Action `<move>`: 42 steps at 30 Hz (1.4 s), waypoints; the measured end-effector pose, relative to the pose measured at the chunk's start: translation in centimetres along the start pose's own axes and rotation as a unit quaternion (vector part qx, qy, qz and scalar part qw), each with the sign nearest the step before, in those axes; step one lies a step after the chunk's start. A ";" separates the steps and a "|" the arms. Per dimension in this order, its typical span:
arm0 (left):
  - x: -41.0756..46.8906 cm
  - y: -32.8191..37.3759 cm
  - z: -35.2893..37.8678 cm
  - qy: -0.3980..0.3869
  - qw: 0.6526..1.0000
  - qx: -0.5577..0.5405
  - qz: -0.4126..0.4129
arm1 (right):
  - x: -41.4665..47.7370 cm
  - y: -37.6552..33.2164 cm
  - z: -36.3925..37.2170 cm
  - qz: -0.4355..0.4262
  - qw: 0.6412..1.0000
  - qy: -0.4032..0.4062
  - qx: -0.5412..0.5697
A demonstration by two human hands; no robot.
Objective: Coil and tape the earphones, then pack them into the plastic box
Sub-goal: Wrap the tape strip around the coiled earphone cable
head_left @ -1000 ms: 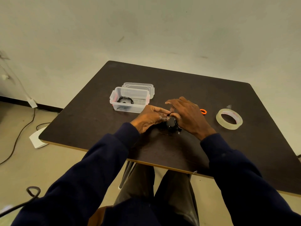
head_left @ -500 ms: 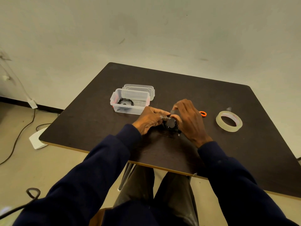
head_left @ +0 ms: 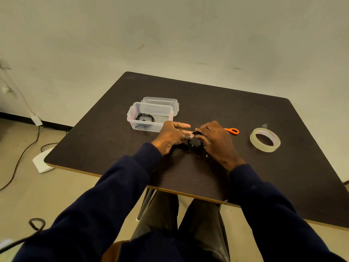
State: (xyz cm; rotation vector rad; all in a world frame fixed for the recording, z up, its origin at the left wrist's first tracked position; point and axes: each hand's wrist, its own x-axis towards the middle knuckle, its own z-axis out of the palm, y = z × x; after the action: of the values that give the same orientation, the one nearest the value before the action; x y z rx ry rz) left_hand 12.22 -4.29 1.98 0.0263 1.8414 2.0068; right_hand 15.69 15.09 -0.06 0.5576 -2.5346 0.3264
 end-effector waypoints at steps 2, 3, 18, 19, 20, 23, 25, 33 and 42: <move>0.0 -0.1 0.0 0.007 1.000 -0.001 0.007 | 0.0 -0.1 0.0 0.010 1.000 -0.013 0.010; 0.0 -0.3 0.0 0.013 1.000 0.006 0.015 | 0.1 -0.1 0.0 0.014 1.000 -0.020 0.015; 0.6 -1.5 0.3 0.082 0.961 0.176 0.199 | 1.1 -0.7 0.1 0.121 0.982 -0.136 0.045; 0.5 -1.5 0.3 0.081 0.962 0.172 0.195 | 1.2 -0.6 0.1 0.138 0.978 -0.138 0.072; 0.5 -1.5 0.2 0.080 0.964 0.164 0.192 | 1.3 -0.6 -0.1 0.154 0.973 -0.135 0.103; 0.4 -1.5 0.0 0.073 0.972 0.138 0.177 | 1.4 -0.7 -0.5 0.179 0.961 -0.122 0.170; 0.5 -1.5 -0.1 0.069 0.974 0.131 0.170 | 1.3 -0.8 -0.6 0.196 0.955 -0.124 0.186; 0.5 -1.4 -0.2 0.054 0.972 0.148 0.173 | 2.0 -0.3 -0.5 0.277 0.905 -0.166 0.276; 0.6 -1.3 -0.4 0.047 0.974 0.161 0.153 | 1.4 -1.0 -0.8 0.246 0.915 -0.123 0.296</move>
State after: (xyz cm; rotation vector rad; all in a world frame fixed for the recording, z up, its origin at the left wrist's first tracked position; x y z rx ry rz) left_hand 11.90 -4.39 0.55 0.3312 2.3268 1.9018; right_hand 15.39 14.03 1.51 0.1540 -2.7794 1.3097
